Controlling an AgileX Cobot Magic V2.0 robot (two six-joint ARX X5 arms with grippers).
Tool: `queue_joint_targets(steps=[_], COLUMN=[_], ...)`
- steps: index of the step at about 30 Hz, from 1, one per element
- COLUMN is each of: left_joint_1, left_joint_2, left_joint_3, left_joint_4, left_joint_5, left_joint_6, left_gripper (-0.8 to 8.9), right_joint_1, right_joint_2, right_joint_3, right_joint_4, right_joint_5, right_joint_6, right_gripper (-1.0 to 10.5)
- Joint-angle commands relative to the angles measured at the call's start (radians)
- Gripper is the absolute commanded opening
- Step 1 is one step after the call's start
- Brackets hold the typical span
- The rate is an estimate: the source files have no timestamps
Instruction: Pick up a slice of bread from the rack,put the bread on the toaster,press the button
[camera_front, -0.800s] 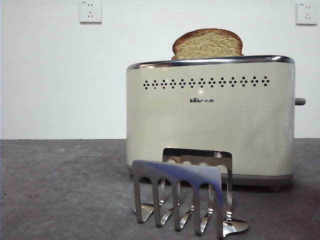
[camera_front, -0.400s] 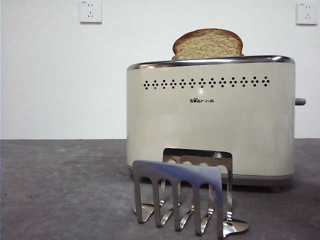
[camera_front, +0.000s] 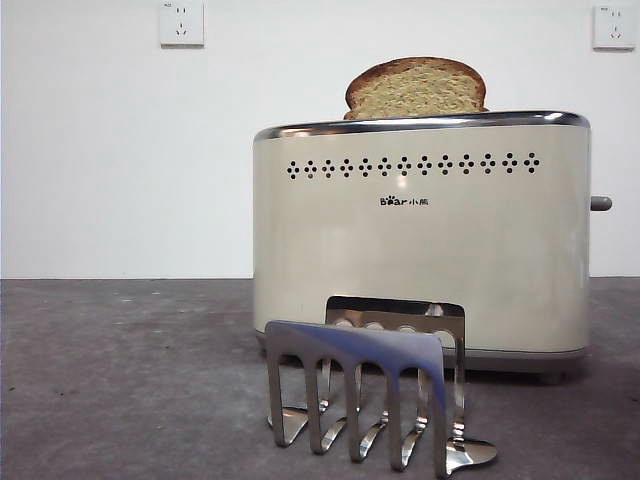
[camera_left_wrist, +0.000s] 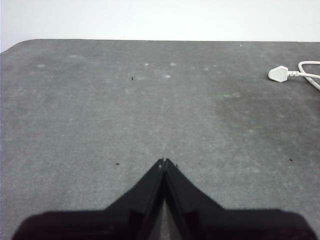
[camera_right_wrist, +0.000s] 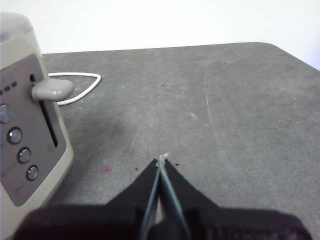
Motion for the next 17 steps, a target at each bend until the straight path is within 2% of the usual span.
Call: queue_joint_targets(steps=[1, 4, 9, 17], left_joint_1=[0.002, 0.002, 0.002, 0.002], left_joint_2=[0.0, 0.0, 0.0, 0.0], left_joint_3=[-0.011, -0.011, -0.011, -0.011], left_joint_4=[0.005, 0.005, 0.005, 0.005], left_joint_5=[0.004, 0.004, 0.004, 0.004], left_joint_6=[-0.006, -0.006, -0.006, -0.006], left_gripper=[-0.04, -0.04, -0.04, -0.04], right_joint_1=[0.001, 0.001, 0.001, 0.001], right_joint_2=[-0.003, -0.003, -0.003, -0.003], right_joint_3=[-0.004, -0.004, -0.004, -0.004], right_joint_4=[-0.005, -0.005, -0.005, -0.005], right_joint_5=[0.007, 0.007, 0.007, 0.007], right_joint_6=[-0.013, -0.018, -0.073, -0.072], right_gripper=[0.0, 0.0, 0.0, 0.0])
